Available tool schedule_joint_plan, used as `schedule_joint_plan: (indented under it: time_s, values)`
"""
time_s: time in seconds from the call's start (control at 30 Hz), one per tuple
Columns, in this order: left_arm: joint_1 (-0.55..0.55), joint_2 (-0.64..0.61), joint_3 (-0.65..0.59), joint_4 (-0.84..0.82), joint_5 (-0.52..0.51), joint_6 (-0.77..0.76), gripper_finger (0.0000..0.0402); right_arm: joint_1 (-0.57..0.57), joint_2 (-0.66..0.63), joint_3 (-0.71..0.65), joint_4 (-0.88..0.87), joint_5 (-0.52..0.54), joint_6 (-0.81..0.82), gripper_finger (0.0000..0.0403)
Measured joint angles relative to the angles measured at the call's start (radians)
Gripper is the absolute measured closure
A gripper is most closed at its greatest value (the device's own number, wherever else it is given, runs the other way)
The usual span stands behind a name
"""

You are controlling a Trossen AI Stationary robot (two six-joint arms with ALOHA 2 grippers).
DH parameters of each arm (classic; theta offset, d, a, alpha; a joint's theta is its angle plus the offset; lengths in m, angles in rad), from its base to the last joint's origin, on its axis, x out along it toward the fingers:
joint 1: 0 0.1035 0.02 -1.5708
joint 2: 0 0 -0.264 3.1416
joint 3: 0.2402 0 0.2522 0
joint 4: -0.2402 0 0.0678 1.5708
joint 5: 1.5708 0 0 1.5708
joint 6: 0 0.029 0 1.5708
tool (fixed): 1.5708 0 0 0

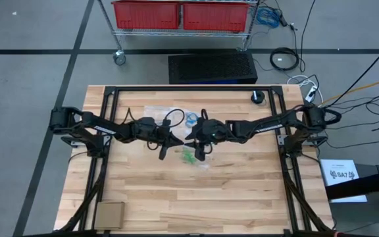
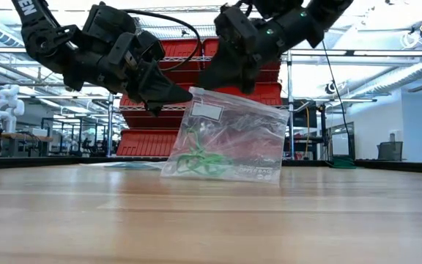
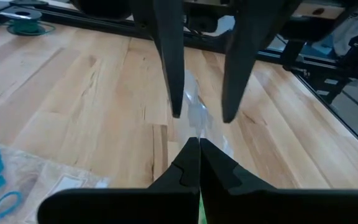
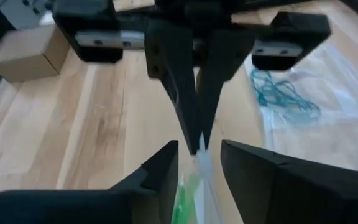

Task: Sort rubber bands
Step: Close the bottom zip lock bag

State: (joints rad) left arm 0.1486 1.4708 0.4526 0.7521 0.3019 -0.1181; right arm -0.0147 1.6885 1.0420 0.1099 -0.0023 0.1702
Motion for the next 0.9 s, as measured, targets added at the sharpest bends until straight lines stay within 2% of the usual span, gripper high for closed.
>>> schedule_joint_plan:
  time_s: [0.1, 0.2, 0.27, 0.8, 0.9]
  values:
    - [0.002, 0.000, 0.000, 0.000, 0.000, 0.000, 0.0401, -0.006, 0.010, 0.023, -0.054, 0.002, -0.003, 0.0323]
    - [0.011, 0.000, 0.000, 0.003, 0.000, 0.001, 0.0401, -0.007, 0.009, 0.027, -0.085, 0.003, -0.011, 0.0376]
    - [0.020, 0.000, 0.000, 0.005, 0.000, 0.000, 0.0401, -0.006, 0.009, 0.027, -0.090, 0.013, -0.011, 0.0392]
    - [0.048, -0.013, 0.000, 0.025, 0.020, -0.060, 0.0401, -0.006, -0.011, 0.028, -0.196, 0.027, -0.004, 0.0397]
    - [0.039, -0.006, 0.000, 0.024, 0.052, -0.083, 0.0387, -0.006, -0.015, 0.040, -0.197, 0.027, -0.011, 0.0398]
